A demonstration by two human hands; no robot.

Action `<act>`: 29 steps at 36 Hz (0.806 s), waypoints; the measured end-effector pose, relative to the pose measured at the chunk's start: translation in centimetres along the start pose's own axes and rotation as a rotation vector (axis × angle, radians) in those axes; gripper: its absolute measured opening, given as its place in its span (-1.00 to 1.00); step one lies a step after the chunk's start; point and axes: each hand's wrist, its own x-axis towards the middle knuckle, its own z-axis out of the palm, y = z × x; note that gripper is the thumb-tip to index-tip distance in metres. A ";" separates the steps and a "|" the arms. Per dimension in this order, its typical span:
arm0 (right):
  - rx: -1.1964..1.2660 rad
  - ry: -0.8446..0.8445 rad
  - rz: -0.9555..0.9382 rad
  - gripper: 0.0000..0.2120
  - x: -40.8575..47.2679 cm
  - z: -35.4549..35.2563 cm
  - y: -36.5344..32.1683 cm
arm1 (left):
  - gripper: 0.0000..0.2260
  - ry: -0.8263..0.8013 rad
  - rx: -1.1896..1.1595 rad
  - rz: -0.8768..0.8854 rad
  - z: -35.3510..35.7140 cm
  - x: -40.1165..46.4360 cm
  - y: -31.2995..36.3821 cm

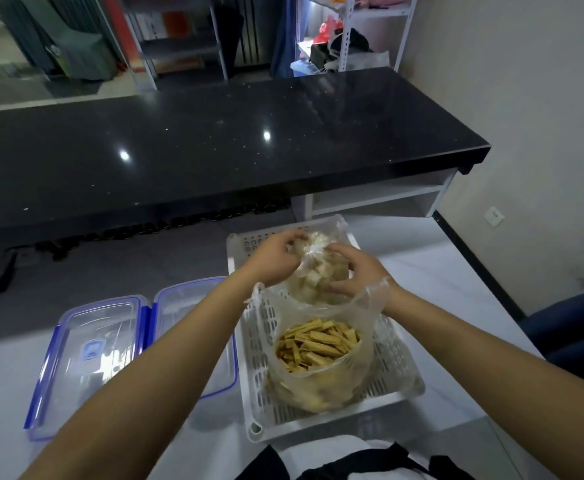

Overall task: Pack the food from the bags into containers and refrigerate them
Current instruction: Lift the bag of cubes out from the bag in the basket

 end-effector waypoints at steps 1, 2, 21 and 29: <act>0.011 -0.030 -0.021 -0.41 0.0 0.0 0.0 | -0.59 0.020 0.026 0.010 0.0 -0.6 -0.3; 0.005 -0.055 -0.044 -0.37 0.1 0.0 0.0 | -0.59 0.044 0.039 0.021 -0.1 -1.2 -0.7; -0.340 0.001 -0.204 -0.70 1.8 -1.2 -3.7 | -0.51 0.149 0.483 0.255 -3.3 -5.2 -3.3; -0.413 -0.082 -0.193 -0.61 2.0 0.1 -3.8 | -0.60 0.034 0.396 0.223 -1.2 -0.8 -2.4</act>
